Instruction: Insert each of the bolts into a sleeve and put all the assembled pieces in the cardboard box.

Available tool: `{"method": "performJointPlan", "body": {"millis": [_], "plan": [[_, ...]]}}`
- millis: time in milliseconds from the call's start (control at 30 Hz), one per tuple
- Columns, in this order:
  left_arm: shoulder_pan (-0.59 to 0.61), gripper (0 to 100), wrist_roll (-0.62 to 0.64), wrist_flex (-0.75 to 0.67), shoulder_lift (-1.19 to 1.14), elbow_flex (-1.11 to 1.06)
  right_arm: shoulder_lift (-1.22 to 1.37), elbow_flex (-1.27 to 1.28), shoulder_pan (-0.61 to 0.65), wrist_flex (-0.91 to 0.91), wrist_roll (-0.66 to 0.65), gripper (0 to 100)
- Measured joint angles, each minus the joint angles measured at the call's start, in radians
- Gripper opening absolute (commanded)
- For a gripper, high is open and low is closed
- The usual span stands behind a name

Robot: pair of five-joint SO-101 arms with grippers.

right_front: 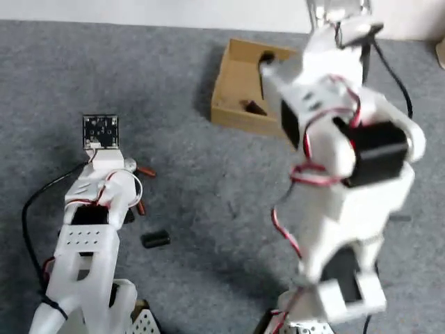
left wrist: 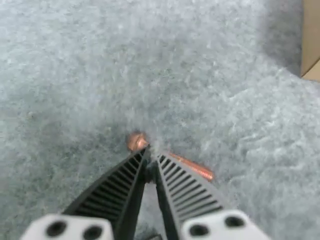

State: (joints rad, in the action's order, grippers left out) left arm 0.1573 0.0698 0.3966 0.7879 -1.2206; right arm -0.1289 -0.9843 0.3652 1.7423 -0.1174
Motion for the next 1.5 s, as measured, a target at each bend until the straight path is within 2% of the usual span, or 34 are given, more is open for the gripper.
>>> {"method": "performJointPlan", "body": {"millis": [167,267,467,600,667,833,967,1133,1300,1500], "plan": [[0.026,1,0.000,0.060,-0.003,0.064,-0.354,0.582,0.087,-0.002,0.000,45.0],[0.052,1,0.029,0.094,-0.003,0.081,-0.543,0.941,0.157,-0.086,0.000,45.0],[0.092,1,0.044,0.097,-0.003,0.083,-0.836,1.623,0.311,-0.397,-0.129,45.0],[0.149,1,0.044,0.097,-0.003,0.104,-0.872,1.972,0.439,-0.606,-0.198,45.0],[0.186,1,0.057,0.118,-0.003,0.133,-0.850,2.067,0.494,-0.698,-0.224,45.0],[0.302,1,0.100,0.259,-0.003,0.256,-0.700,2.064,0.585,-0.804,-0.245,45.0],[0.474,1,0.123,0.384,0.008,0.361,-0.526,1.958,0.620,-0.818,-0.249,45.0],[0.620,1,0.126,0.399,0.092,0.384,-0.313,1.789,0.697,-0.821,-0.249,45.0],[0.683,1,0.126,0.400,0.221,0.382,-0.120,1.677,0.723,-0.930,-0.282,45.0],[0.684,1,0.126,0.402,0.339,0.344,0.107,1.626,0.724,-0.988,-0.322,45.0]]}}
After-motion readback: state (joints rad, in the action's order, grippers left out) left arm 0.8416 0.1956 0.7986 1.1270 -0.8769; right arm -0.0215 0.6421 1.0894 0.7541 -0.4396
